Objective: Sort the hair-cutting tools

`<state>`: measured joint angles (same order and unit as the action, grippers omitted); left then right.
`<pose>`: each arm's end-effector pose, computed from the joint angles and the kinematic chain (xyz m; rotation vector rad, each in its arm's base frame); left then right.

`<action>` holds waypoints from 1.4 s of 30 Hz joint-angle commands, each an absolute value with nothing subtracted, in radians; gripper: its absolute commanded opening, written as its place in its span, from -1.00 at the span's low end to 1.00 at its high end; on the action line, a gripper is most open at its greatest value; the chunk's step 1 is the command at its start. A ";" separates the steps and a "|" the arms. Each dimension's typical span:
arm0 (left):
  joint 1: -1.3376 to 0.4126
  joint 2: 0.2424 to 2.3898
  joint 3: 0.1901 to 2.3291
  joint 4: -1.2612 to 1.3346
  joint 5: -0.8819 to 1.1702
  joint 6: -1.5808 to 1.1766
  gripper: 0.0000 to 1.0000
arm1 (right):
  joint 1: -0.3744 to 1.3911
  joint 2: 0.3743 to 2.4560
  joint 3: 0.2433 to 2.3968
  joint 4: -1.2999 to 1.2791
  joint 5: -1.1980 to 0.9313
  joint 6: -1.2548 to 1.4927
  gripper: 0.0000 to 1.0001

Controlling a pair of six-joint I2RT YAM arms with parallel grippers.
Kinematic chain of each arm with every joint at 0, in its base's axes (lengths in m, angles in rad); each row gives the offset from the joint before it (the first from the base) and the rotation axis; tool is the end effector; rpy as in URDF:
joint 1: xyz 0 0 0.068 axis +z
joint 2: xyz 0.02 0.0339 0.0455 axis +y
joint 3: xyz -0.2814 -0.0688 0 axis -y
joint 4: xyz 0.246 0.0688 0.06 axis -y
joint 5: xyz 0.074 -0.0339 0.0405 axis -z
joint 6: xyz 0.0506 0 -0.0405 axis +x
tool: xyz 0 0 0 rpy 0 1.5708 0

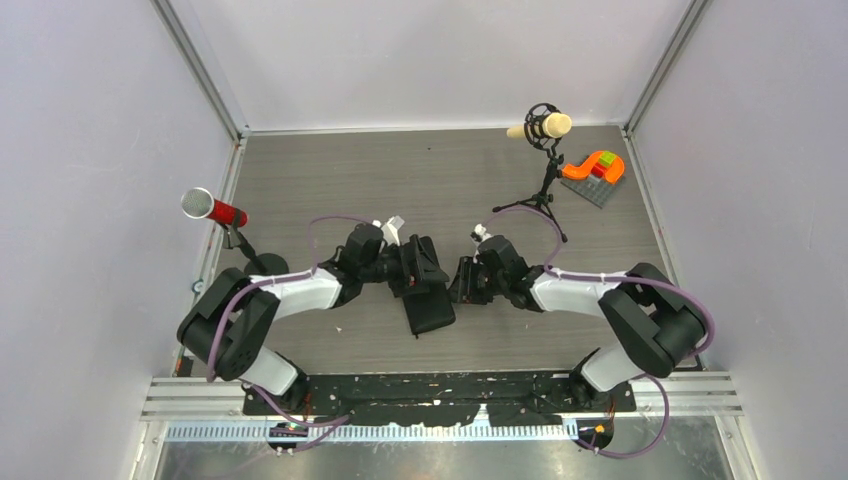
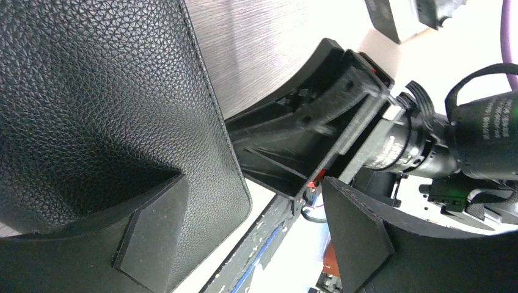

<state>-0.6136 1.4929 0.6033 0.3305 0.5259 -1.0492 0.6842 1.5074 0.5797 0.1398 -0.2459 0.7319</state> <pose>0.2302 -0.1932 0.1783 -0.1713 2.4514 -1.4356 0.2127 0.1894 0.1462 -0.0691 2.5478 0.9222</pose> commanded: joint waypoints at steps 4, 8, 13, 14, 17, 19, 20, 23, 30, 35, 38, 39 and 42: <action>-0.617 1.525 0.595 0.429 0.565 -1.085 0.66 | 0.623 1.376 0.543 0.104 -0.222 0.689 -0.07; -0.617 1.514 0.591 0.421 0.557 -1.080 0.66 | 0.611 1.325 0.520 0.139 -0.254 0.678 -0.03; -0.616 1.503 0.591 0.408 0.550 -1.075 0.66 | 0.612 1.305 0.511 0.245 -0.361 0.675 0.02; -0.616 1.503 0.591 0.408 0.549 -1.075 0.66 | 0.612 1.311 0.514 0.255 -0.377 0.675 0.03; -0.616 1.500 0.592 0.404 0.543 -1.075 0.66 | 0.612 1.360 0.516 0.302 -0.434 0.681 0.02; -0.617 1.495 0.592 0.401 0.540 -1.074 0.66 | 0.612 1.403 0.517 0.319 -0.456 0.686 0.01; -0.616 1.492 0.591 0.400 0.540 -1.074 0.66 | 0.612 1.434 0.518 0.321 -0.463 0.687 -0.01; -0.615 1.462 0.592 0.373 0.538 -1.068 0.65 | 0.612 1.500 0.521 0.313 -0.469 0.691 -0.18; -0.583 1.246 0.592 0.074 0.390 -0.948 0.66 | 0.610 1.578 0.521 0.308 -0.467 0.683 -0.41; -0.566 1.166 0.594 -0.180 0.259 -0.872 0.65 | 0.611 1.593 0.542 0.275 -0.451 0.654 -0.42; -0.554 1.203 0.577 -0.192 0.276 -0.864 0.61 | 0.611 1.605 0.548 0.274 -0.451 0.652 -0.42; -0.553 1.220 0.571 -0.180 0.289 -0.864 0.58 | 0.611 1.612 0.549 0.274 -0.451 0.652 -0.42; -0.551 1.284 0.563 -0.131 0.329 -0.871 0.47 | 0.611 1.621 0.549 0.276 -0.451 0.652 -0.42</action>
<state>-0.5564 1.2201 0.5793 -0.1135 0.3130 -0.9005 0.6048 1.5852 0.5358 0.3061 -0.4854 0.6865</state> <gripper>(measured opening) 0.778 0.291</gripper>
